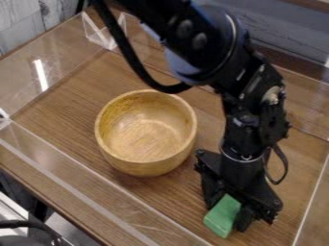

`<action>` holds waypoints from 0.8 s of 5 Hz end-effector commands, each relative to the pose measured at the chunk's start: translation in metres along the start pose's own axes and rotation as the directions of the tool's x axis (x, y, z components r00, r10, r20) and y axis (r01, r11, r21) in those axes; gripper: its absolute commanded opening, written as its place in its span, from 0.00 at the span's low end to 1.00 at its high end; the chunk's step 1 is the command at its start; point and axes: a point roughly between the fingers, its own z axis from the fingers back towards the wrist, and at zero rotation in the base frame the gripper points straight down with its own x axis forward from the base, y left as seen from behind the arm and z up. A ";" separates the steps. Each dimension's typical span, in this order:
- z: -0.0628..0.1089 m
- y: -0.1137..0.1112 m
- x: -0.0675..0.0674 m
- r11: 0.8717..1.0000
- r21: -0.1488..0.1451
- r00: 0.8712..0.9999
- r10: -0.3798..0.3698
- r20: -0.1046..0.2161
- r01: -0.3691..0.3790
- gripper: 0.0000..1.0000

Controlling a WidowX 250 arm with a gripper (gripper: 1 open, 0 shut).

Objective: Put the green block in the brown bowl

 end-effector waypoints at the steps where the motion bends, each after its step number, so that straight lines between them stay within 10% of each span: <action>1: 0.007 0.001 0.004 1.000 -0.020 1.000 0.014 0.021 -0.014 0.00; 4: 0.018 0.002 -0.001 0.998 -0.049 0.999 0.036 0.004 -0.036 0.00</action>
